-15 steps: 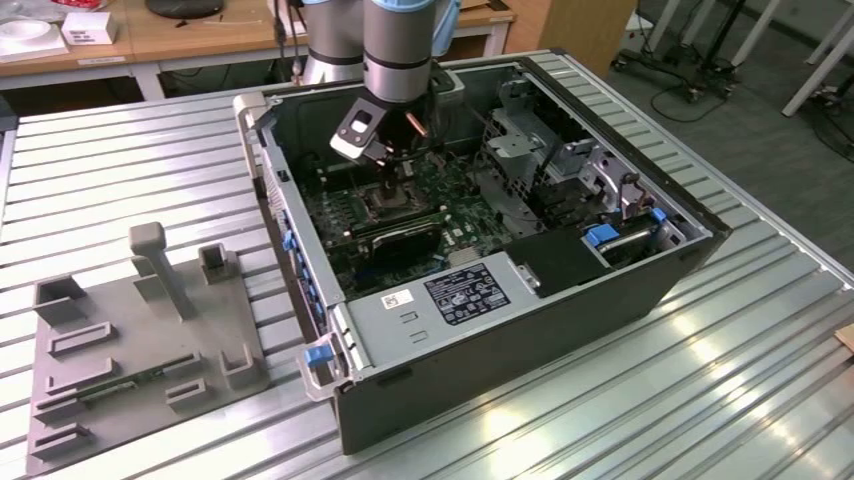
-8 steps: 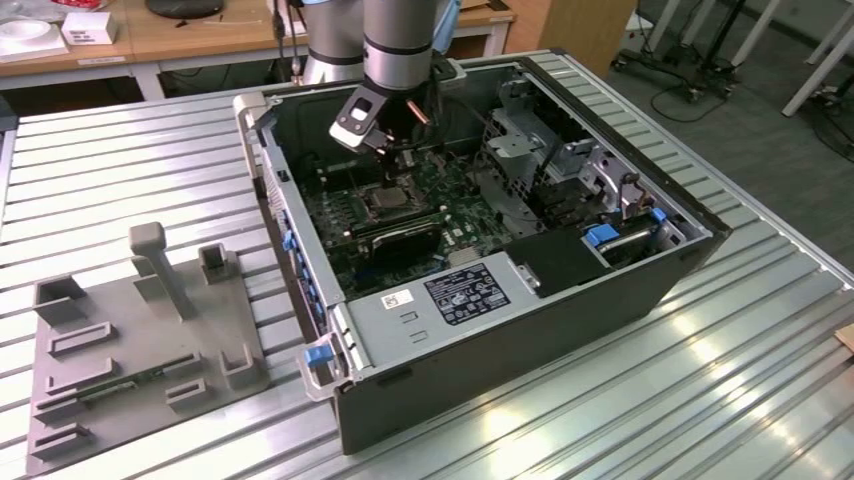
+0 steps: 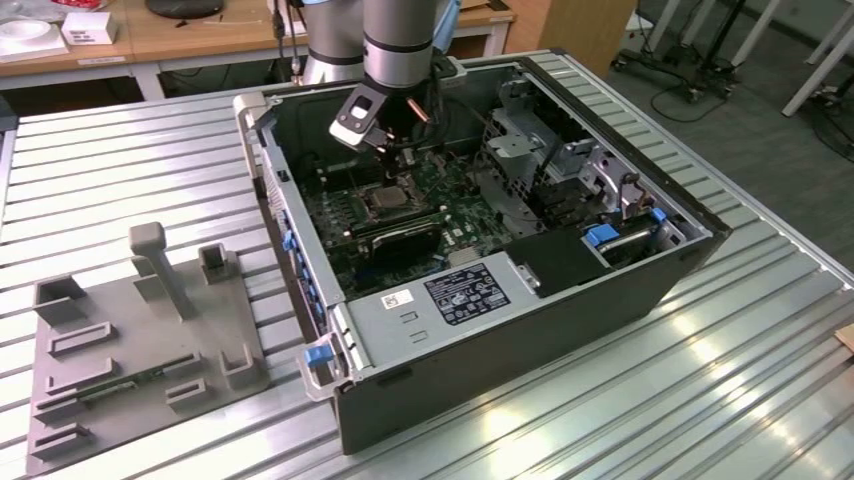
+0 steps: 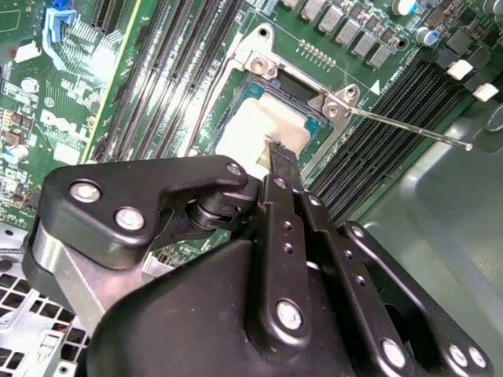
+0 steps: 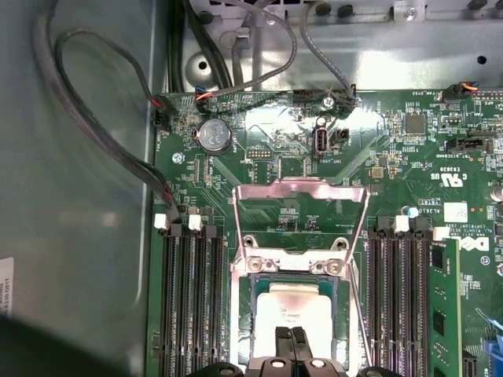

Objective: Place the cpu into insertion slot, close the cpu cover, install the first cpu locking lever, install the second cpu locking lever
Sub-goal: 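Place the cpu into insertion slot, then close the cpu cover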

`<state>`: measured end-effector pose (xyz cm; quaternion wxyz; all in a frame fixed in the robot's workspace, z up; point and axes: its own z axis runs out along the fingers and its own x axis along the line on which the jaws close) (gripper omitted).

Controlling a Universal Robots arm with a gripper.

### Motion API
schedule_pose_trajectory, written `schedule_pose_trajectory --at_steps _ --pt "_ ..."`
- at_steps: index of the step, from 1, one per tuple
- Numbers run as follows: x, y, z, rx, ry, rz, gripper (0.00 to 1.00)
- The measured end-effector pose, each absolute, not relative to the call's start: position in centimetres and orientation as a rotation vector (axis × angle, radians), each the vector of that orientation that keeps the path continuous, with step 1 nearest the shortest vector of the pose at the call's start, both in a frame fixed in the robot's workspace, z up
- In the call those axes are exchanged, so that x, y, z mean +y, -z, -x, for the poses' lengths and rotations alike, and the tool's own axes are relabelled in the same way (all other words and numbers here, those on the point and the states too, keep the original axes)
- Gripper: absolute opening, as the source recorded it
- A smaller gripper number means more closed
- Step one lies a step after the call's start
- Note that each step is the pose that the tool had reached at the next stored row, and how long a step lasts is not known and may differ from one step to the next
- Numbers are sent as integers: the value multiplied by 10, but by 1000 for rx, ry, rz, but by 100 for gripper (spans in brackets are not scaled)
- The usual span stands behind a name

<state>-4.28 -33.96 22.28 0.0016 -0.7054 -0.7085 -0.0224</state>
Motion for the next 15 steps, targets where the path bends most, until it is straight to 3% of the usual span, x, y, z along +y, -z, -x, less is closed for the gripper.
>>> schedule_pose_trajectory --at_steps 15 --pt "-340 -224 43 -2226 76 2216 11"
